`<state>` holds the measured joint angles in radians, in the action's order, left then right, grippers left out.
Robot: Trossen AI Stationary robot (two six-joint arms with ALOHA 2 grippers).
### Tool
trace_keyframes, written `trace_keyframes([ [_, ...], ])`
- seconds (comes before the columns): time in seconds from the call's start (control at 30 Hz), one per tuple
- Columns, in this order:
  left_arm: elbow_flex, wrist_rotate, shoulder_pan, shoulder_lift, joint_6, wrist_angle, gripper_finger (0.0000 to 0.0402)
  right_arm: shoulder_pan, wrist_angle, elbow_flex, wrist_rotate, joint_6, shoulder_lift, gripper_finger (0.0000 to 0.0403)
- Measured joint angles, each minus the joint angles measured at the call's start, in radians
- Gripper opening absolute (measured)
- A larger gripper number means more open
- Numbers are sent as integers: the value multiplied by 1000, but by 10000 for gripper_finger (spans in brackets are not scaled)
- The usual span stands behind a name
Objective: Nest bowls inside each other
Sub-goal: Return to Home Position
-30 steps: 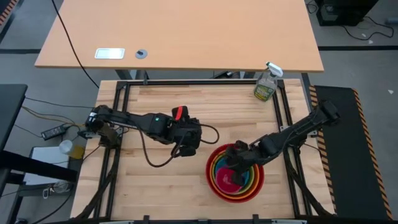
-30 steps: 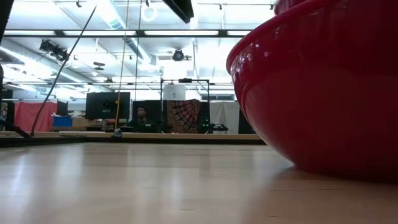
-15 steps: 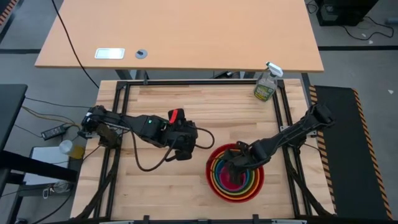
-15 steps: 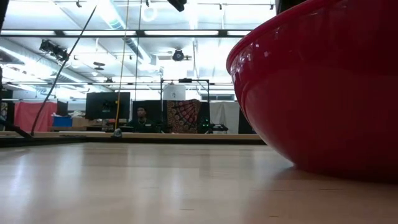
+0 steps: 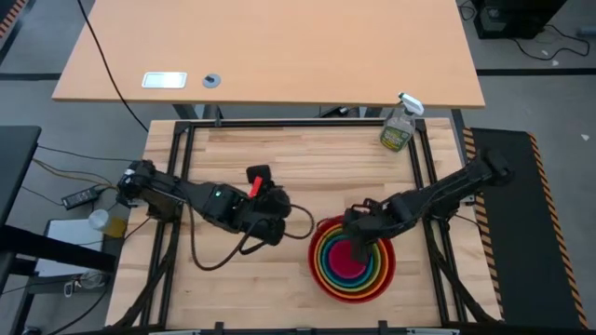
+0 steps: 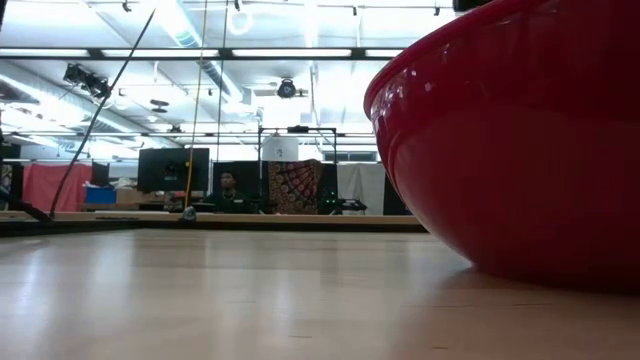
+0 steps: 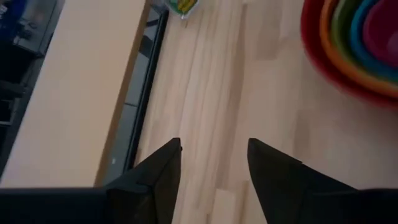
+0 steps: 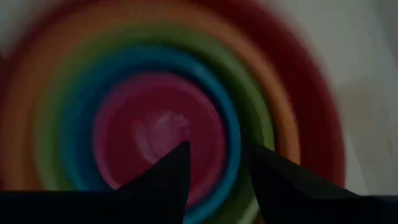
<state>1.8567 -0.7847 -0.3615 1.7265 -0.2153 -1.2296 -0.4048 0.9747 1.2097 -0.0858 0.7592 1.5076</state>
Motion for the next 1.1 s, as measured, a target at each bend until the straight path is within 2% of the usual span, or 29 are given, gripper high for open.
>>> trace_keyframes([
  [0.07,-85,-12,-12,-50,-3,20,179,0,-61,-12,-44,-1,-65,166],
  [0.17,-280,-6,-18,-184,-44,121,168,8,-125,-56,-79,2,-176,165],
  [0.33,-587,76,-14,-445,-140,327,155,67,-253,-198,-97,46,-376,165],
  [0.57,-847,83,17,-777,-369,426,138,192,-603,-463,-110,87,-684,165],
  [0.73,-1078,80,18,-1014,-420,668,121,275,-836,-617,-135,96,-864,165],
  [0.87,-1268,81,18,-1186,-499,832,114,322,-894,-691,-154,107,-971,165],
  [1.1,-1534,70,18,-1411,-659,979,114,394,-889,-730,-192,75,-1124,165],
])
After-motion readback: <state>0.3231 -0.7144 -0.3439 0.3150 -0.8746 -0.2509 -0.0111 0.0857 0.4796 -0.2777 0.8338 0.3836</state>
